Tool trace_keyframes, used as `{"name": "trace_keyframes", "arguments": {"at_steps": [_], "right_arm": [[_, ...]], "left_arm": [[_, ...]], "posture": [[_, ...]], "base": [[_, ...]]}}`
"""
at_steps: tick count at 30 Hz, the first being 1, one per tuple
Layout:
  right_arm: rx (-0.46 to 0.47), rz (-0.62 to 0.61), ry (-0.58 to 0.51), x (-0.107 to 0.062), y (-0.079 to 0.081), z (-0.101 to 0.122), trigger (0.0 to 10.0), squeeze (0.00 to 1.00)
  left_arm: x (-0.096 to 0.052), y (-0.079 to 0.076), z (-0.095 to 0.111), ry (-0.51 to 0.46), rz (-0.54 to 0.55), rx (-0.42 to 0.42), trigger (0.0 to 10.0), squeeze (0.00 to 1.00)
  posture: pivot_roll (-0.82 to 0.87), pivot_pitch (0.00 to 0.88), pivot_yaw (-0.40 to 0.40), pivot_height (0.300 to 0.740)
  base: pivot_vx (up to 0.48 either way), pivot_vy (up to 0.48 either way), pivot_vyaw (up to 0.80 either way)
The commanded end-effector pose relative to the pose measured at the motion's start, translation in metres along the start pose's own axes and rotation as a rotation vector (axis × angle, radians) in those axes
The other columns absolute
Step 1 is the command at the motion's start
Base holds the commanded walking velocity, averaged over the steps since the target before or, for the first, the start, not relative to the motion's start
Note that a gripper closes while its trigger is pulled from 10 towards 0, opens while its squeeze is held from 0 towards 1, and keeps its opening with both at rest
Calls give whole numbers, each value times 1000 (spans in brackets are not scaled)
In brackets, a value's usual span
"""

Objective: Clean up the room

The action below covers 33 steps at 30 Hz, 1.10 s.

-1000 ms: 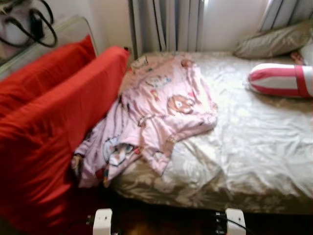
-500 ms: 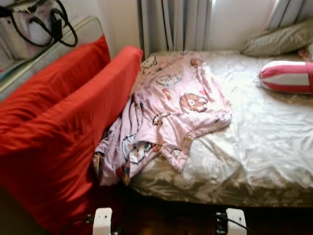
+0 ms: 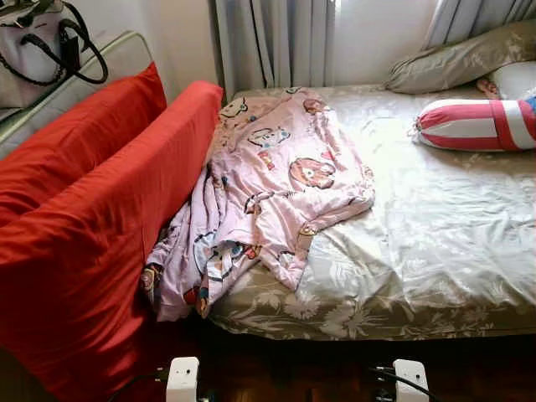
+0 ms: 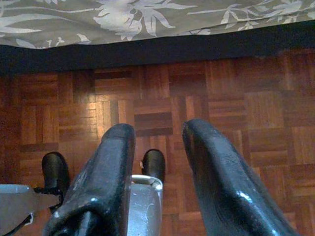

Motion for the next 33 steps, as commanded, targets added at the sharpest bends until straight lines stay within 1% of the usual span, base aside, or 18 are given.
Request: {"name": "trace_keyframes", "arguments": {"at_steps": [1,7,9,11,14,19,23,29,31,33], "right_arm": [[-3,3,7,0,1,-3,10000,0],[-16,2,7,0,1,-2,10000,0],[-36,-2,-5,0,0,0,10000,0],[-35,-7,-6,0,0,0,10000,0],[-33,-9,-3,0,0,0,10000,0],[-34,-12,-4,0,-1,0,10000,0],[-37,-15,-6,0,-2,0,10000,0],[-31,-17,-9,0,-3,2,10000,0],[-59,-2,-15,0,-3,4,10000,0],[-66,1,-17,0,-4,5,10000,0]], "left_arm": [[-1,3,-4,17,2,19,10000,0],[0,2,-3,16,-2,35,10000,0],[0,2,-3,16,-2,36,10000,0],[-1,4,-2,7,-2,36,10000,0],[-2,13,3,-30,-1,36,10000,0],[-4,21,-5,-1,13,24,10000,0],[-4,21,-7,6,13,24,10000,0],[-5,21,-13,25,13,11,10000,0],[-5,20,-13,27,11,0,10000,0],[-5,20,-14,27,11,-2,10000,0]], "posture": [[2,0,62,740],[4,0,62,740],[4,0,61,740],[4,0,61,740],[4,0,60,740],[4,0,59,740],[1,0,53,740],[-1,0,39,740],[2,0,30,740],[3,0,29,740]], "base": [[0,0,0],[0,0,0],[0,-296,0],[0,-306,800],[0,-201,800],[0,0,800],[0,0,506],[0,0,0],[0,0,0],[0,0,0]]}}
Point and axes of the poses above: a point about 5 cm out from each wrist's last joint towards the gripper, its own x axis pointing out of the wrist towards the gripper, its own z axis along the axis of the wrist's last joint, y = z × x, the point moved 5 cm from there along x, pointing out of the wrist towards the gripper, and after that the axes turned 3 degrees about x, right-handed, at the moved point
